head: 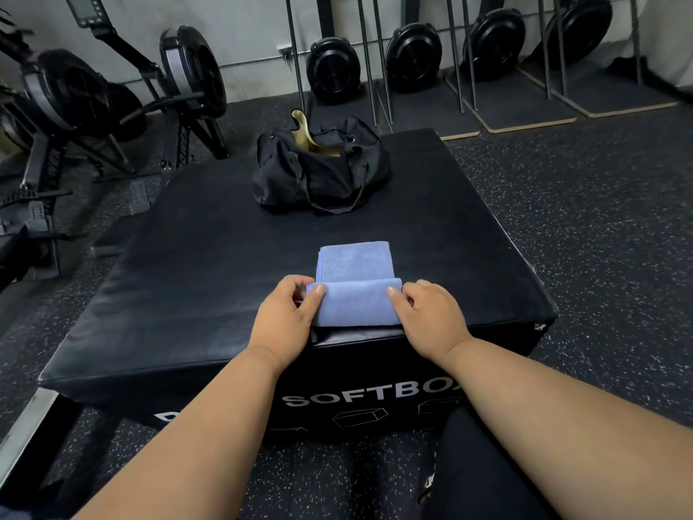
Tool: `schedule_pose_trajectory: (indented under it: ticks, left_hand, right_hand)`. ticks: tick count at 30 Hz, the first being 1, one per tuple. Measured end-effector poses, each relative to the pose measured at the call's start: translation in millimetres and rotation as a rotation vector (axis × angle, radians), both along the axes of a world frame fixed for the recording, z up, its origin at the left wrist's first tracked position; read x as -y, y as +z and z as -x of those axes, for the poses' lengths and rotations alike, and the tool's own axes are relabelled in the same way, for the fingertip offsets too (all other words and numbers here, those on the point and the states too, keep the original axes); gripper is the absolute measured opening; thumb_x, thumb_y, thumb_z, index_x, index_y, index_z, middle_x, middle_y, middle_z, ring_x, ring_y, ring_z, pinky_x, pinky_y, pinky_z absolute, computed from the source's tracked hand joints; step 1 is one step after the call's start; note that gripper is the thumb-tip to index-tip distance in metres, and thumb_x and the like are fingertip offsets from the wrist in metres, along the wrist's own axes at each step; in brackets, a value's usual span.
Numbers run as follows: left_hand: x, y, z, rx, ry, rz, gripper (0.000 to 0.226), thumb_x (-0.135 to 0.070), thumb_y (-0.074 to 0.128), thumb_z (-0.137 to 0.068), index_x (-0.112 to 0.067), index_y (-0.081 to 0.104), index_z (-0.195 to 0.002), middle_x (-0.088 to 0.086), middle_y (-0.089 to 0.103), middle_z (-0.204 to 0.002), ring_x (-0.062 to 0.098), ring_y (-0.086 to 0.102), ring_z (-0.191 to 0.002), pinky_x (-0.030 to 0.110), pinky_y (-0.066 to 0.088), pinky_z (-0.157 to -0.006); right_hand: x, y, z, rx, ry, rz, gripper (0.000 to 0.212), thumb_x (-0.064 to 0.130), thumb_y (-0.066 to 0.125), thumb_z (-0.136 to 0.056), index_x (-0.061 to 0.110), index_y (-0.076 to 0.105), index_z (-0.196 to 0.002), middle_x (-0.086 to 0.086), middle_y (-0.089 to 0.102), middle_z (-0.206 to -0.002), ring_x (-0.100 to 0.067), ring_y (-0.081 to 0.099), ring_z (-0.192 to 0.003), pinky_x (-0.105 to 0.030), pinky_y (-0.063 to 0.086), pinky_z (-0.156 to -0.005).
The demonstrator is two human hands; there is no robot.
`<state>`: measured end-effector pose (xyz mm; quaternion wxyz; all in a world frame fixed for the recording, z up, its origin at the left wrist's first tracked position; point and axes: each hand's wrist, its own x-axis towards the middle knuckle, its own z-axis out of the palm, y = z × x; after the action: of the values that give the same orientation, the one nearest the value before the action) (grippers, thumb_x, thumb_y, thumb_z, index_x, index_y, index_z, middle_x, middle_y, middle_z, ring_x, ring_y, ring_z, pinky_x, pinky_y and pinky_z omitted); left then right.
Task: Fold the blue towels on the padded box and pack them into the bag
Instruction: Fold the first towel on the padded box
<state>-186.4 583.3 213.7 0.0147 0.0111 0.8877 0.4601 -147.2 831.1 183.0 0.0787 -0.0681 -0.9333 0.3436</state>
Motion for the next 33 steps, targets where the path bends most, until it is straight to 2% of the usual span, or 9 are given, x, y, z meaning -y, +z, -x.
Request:
schedule_pose_trajectory:
  ticks: [7,11,16,19,21,24,26,29,33]
  left_hand:
    - [-1.6,-11.8,15.0,0.099,0.03,0.023,0.024,-0.051,0.067,-0.098,-0.037,0.065,-0.117,-0.014,0.072,-0.099,0.006,0.068,-0.093,0.025,0.052,-0.084]
    - [-5.6,-11.9,16.1,0.002,0.049,0.032,0.018,-0.048,0.064,-0.099,-0.038,0.066,-0.115,-0.019,0.066,-0.119,0.004,0.064,-0.11,0.031,0.051,-0.098]
    - [-15.3,-18.4,7.8,-0.404,-0.272,0.401,0.041,-0.044,0.055,-0.105,-0.028,0.067,-0.14,-0.004,0.059,-0.147,0.021,0.047,-0.138,0.034,0.032,-0.121]
    - [-18.1,-30.7,5.4,-0.409,-0.441,0.626,0.059,-0.057,0.037,-0.104,-0.028,0.055,-0.152,0.001,0.049,-0.16,0.033,0.038,-0.149,0.051,0.029,-0.125]
    - [-17.3,-31.8,6.5,-0.3,-0.46,0.662,0.069,-0.064,0.026,-0.101,-0.032,0.042,-0.16,-0.005,0.035,-0.169,0.03,0.023,-0.157,0.054,0.019,-0.128]
    - [-13.8,-31.5,10.2,-0.238,-0.49,0.694,0.078,-0.073,0.021,-0.097,-0.036,0.028,-0.165,-0.008,0.022,-0.174,0.028,0.011,-0.161,0.055,0.012,-0.129]
    - [-12.4,-30.1,13.1,-0.192,-0.518,0.7,0.081,-0.076,0.028,-0.095,-0.04,0.02,-0.166,-0.01,0.013,-0.176,0.026,0.003,-0.162,0.054,0.008,-0.13]
    - [-13.1,-24.2,19.8,-0.118,-0.547,0.677,0.078,-0.068,0.048,-0.1,-0.043,0.014,-0.167,-0.012,0.003,-0.176,0.023,-0.007,-0.163,0.051,0.002,-0.131]
    - [-7.9,-17.3,29.6,-0.06,-0.577,0.664,0.081,-0.064,0.055,-0.099,-0.046,0.013,-0.166,-0.013,0.0,-0.176,0.023,-0.01,-0.163,0.049,0.005,-0.132]
  right_hand:
    - [-1.6,-7.6,14.2,0.029,-0.038,-0.141,0.052,0.049,0.045,-0.105,0.022,0.044,-0.06,0.003,0.05,-0.074,-0.026,0.051,-0.081,-0.042,0.046,-0.081]
    - [-2.8,-10.2,17.9,0.033,-0.031,-0.189,0.053,0.044,0.046,-0.105,0.017,0.041,-0.06,0.0,0.048,-0.071,-0.027,0.049,-0.077,-0.044,0.048,-0.079]
    - [-5.5,-12.1,19.0,-0.104,-0.035,-0.107,0.037,0.036,0.056,-0.1,0.018,0.043,-0.07,0.003,0.047,-0.077,-0.023,0.047,-0.076,-0.045,0.047,-0.075]
    - [-3.4,-11.6,17.1,-0.359,0.03,-0.172,0.014,0.035,0.056,-0.093,0.021,0.054,-0.089,0.003,0.053,-0.097,-0.024,0.049,-0.084,-0.042,0.041,-0.079]
    - [-1.1,-15.6,15.2,-0.42,0.136,-0.239,0.028,0.039,0.054,-0.093,0.024,0.063,-0.115,0.002,0.059,-0.121,-0.025,0.054,-0.102,-0.045,0.042,-0.089]
    - [-2.3,-21.8,12.8,-0.378,0.304,-0.321,0.053,0.05,0.053,-0.096,0.026,0.061,-0.142,-0.002,0.051,-0.152,-0.024,0.05,-0.132,-0.046,0.033,-0.115]
    - [-3.6,-24.3,11.1,-0.334,0.378,-0.377,0.067,0.06,0.054,-0.094,0.023,0.057,-0.149,-0.005,0.047,-0.159,-0.025,0.044,-0.143,-0.049,0.027,-0.124]
    - [-6.5,-23.0,9.0,-0.217,0.397,-0.413,0.078,0.068,0.051,-0.091,0.021,0.052,-0.153,-0.005,0.046,-0.161,-0.027,0.041,-0.148,-0.053,0.028,-0.126]
    - [-10.9,-17.3,9.0,-0.053,0.35,-0.452,0.087,0.074,0.039,-0.09,0.021,0.044,-0.159,0.0,0.039,-0.167,-0.027,0.033,-0.155,-0.046,0.016,-0.129]
